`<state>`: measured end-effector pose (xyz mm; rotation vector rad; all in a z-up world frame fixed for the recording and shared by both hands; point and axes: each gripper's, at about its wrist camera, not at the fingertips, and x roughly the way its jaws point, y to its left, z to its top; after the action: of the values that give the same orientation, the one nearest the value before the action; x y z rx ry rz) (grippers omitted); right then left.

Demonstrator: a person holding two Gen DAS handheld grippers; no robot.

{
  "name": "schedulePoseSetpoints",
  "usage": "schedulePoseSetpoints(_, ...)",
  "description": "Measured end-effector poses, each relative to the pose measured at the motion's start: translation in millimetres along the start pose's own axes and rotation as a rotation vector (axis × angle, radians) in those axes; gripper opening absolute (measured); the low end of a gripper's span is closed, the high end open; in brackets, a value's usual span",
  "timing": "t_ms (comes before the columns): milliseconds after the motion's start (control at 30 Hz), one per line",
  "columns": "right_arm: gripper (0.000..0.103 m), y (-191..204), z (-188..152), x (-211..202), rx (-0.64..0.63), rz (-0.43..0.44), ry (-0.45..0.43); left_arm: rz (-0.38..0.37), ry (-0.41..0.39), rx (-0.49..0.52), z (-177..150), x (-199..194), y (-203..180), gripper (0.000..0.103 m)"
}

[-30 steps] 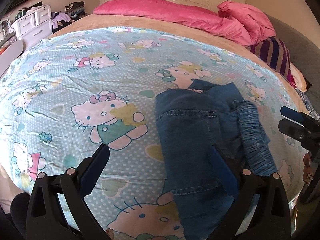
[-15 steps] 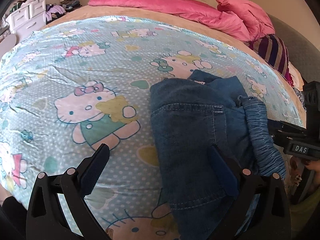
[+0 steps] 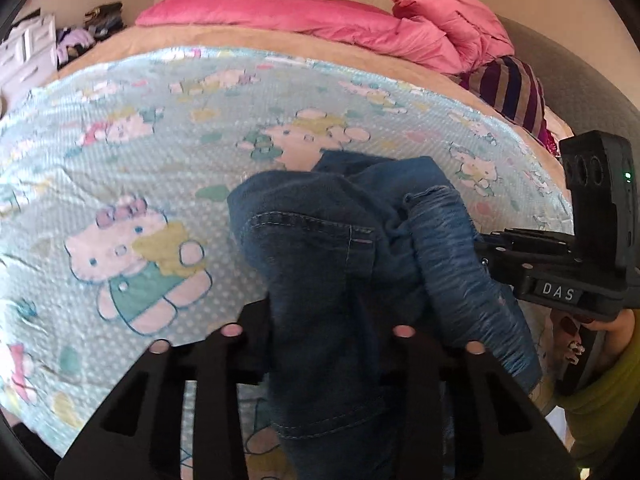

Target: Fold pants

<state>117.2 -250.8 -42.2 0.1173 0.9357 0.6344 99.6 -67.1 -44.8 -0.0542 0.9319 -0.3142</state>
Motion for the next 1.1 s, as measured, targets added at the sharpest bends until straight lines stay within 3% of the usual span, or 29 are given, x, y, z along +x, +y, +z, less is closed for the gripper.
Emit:
schedulePoseSetpoints(400, 0.009, 25.8, 70.7, 1.2, -0.141, -0.039, -0.132, 0.038, -0.117, -0.039, 53.1, -19.0, 29.5, 0.027)
schedulePoseSetpoints(700, 0.009, 6.3, 81.9, 42.6, -0.095, -0.106, -0.08, 0.066, -0.09, -0.065, 66.6, 13.0, 53.6, 0.028)
schedulePoseSetpoints(767, 0.013, -3.4, 77.5, 50.5, -0.063, -0.141, -0.047, 0.09, -0.074, -0.061, 63.8, 19.7, 55.9, 0.03)
schedulePoseSetpoints(833, 0.017, -11.4, 74.1, 55.3, -0.029, -0.166, -0.019, 0.096, -0.062, -0.075, 59.4, 24.9, 60.3, 0.039)
schedulePoseSetpoints(900, 0.029, -23.0, 69.4, 60.9, 0.023, -0.181, 0.01, 0.099, -0.049, -0.093, 55.6, 29.7, 65.1, 0.048)
schedulePoseSetpoints(1100, 0.04, -16.2, 66.0, 61.9, -0.004, -0.246, 0.012, 0.105, -0.039, -0.11, 49.7, 31.0, 70.3, 0.056)
